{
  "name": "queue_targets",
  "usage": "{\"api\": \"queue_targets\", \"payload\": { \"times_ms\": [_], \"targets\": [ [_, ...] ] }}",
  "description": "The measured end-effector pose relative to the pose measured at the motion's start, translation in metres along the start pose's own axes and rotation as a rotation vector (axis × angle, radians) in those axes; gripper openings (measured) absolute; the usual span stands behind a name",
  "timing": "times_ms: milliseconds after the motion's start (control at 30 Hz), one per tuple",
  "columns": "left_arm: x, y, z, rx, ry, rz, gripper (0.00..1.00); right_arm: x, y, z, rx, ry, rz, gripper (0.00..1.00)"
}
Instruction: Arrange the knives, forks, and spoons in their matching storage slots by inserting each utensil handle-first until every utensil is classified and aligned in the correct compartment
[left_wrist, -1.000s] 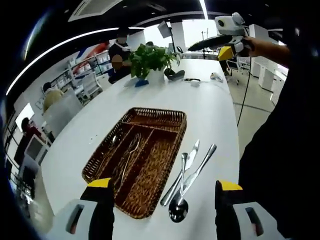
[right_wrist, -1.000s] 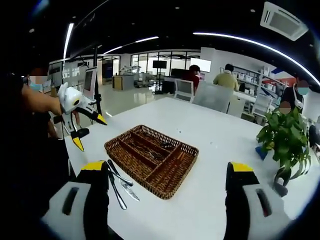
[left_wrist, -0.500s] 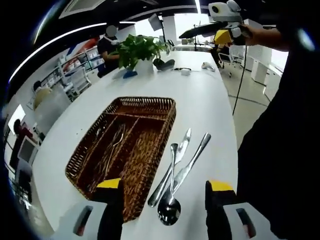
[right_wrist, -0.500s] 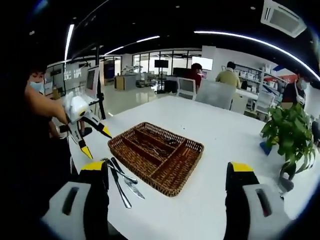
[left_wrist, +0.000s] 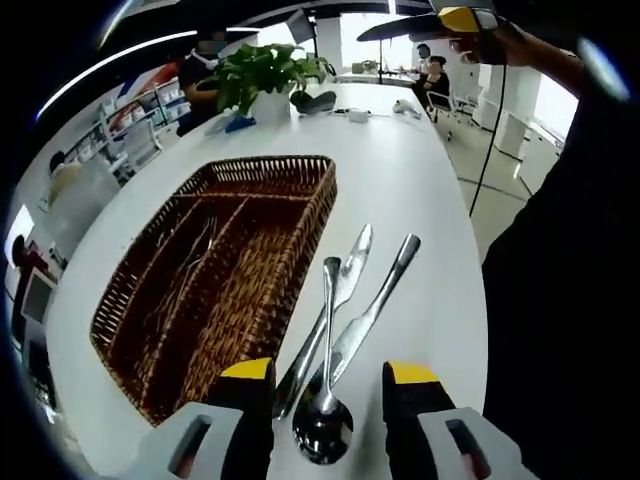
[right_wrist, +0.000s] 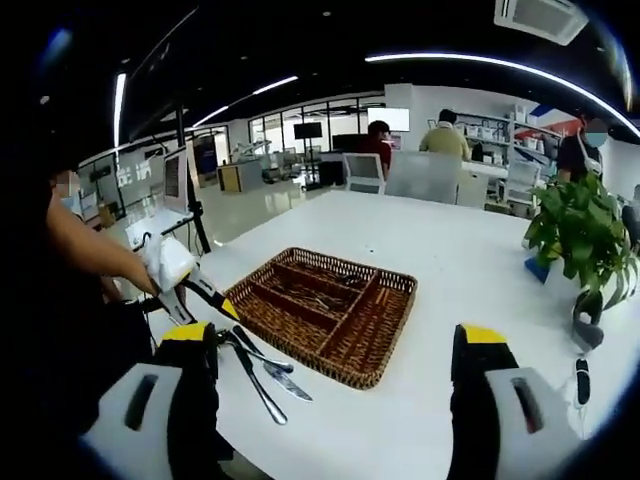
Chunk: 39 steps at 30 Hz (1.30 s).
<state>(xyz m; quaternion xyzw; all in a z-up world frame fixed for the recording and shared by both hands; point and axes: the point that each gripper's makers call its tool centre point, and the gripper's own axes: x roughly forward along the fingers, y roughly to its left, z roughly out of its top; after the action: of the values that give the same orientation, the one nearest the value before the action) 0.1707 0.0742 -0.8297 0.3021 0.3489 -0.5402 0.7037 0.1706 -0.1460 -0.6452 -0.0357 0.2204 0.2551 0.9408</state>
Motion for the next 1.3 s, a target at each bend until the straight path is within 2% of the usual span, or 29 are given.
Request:
{"api": "queue_targets", "payload": {
  "times_ms": [100, 267, 367, 567, 667, 900, 1033, 1100, 1300],
  "targets": [
    [0.003, 0.005, -0.002, -0.055, -0.015, -0.001, 0.38, -0.001, 0.001, -0.002, 0.007, 0.005, 0.006, 0.99],
    [0.008, 0.005, -0.005, -0.051, -0.019, -0.013, 0.31, -0.004, -0.001, -0.006, -0.002, 0.019, -0.009, 0.99],
    [0.014, 0.003, -0.013, -0.026, 0.027, -0.027, 0.25, -0.005, -0.001, -0.011, -0.006, 0.032, -0.016, 0.99],
    [0.021, 0.001, -0.015, -0.011, 0.053, -0.051, 0.19, -0.007, 0.000, -0.011, 0.007, 0.029, -0.024, 0.99],
    [0.024, 0.001, -0.019, 0.013, 0.083, -0.042, 0.12, -0.009, -0.004, -0.014, 0.002, 0.034, -0.040, 0.99],
    [0.029, 0.000, -0.022, 0.027, 0.106, -0.051, 0.11, -0.012, -0.005, -0.015, 0.011, 0.035, -0.051, 0.99],
    [0.031, -0.001, -0.022, 0.045, 0.102, -0.058, 0.07, -0.014, -0.006, -0.015, 0.038, 0.028, -0.050, 0.99],
    [0.030, 0.002, -0.022, 0.054, 0.105, -0.048, 0.03, -0.014, -0.007, -0.014, 0.033, 0.028, -0.052, 0.98],
    [0.030, 0.002, -0.022, 0.069, 0.111, -0.041, 0.02, -0.014, -0.006, -0.011, 0.021, 0.029, -0.050, 0.98]
  ]
}}
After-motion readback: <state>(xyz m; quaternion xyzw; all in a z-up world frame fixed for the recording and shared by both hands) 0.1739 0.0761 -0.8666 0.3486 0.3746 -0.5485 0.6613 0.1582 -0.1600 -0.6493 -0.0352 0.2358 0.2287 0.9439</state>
